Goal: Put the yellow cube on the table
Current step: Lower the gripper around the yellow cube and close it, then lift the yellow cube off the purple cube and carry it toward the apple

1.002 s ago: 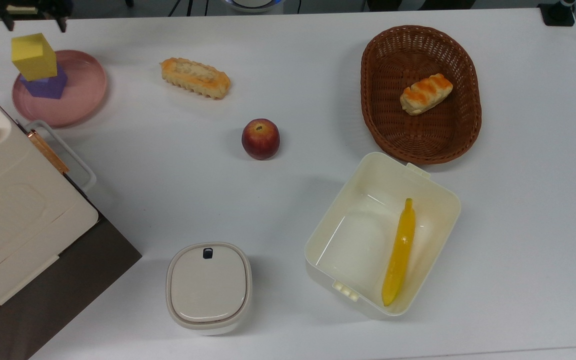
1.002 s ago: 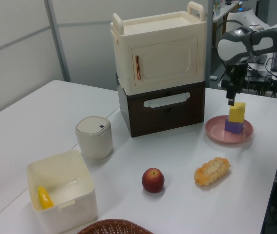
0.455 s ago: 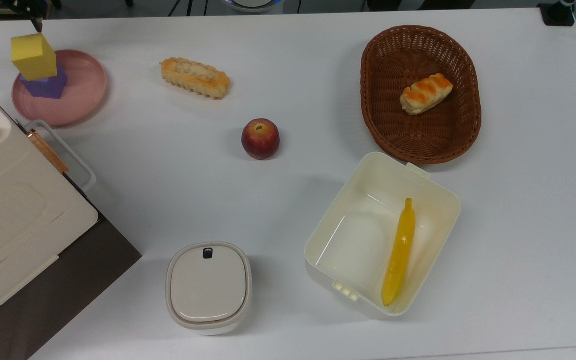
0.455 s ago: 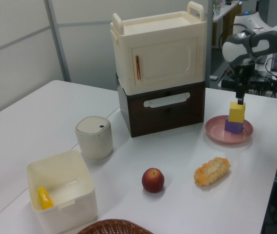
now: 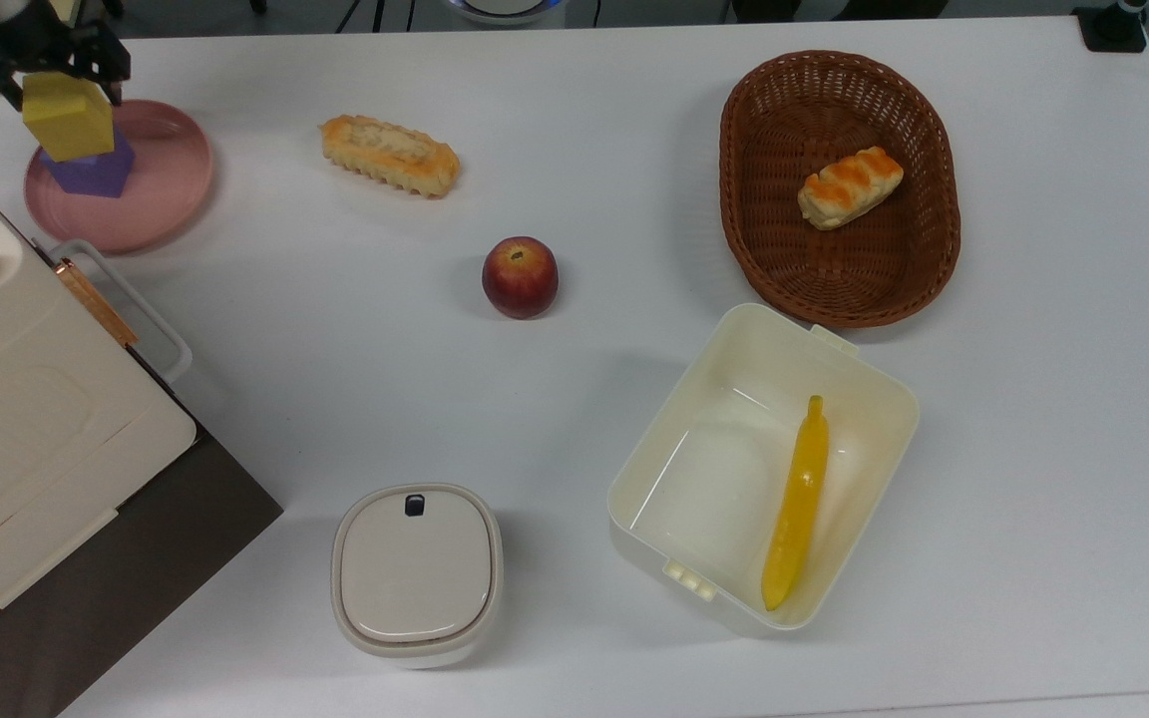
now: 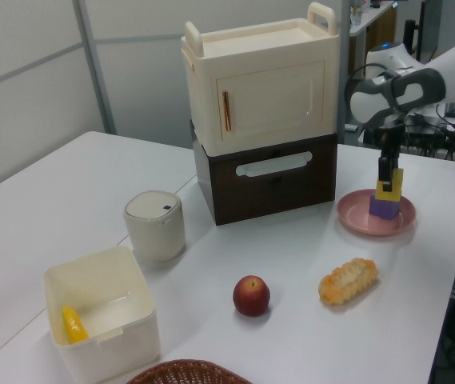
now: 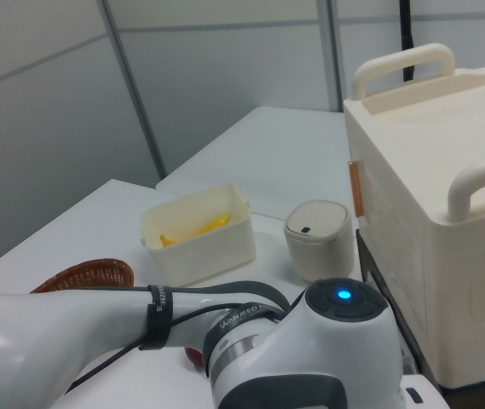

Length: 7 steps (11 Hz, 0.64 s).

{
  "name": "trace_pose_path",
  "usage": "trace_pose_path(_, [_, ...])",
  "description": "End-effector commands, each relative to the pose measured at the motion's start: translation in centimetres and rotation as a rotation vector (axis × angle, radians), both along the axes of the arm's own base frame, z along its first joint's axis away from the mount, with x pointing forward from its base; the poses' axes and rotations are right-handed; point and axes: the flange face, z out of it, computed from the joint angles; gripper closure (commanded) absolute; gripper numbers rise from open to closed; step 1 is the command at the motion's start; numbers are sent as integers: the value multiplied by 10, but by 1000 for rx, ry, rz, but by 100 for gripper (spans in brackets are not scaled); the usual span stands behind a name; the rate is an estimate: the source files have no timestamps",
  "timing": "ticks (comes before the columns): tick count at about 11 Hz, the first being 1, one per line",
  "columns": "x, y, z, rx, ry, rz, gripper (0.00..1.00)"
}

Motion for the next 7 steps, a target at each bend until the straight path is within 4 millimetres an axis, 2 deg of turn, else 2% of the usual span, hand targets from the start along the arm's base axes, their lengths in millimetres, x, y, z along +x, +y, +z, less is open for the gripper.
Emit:
trace_pose_path(1, [5, 1, 11, -10, -22, 74, 68])
trace_pose_path(2, [5, 4, 16, -11, -28, 82, 74])
trace_pose_path(3, [8, 9, 23, -12, -37, 76, 73])
trace_pose_path(5, [27, 41, 39, -5, -54, 106, 70])
trace_pose_path(7, [58, 100, 45, 2, -51, 96, 70])
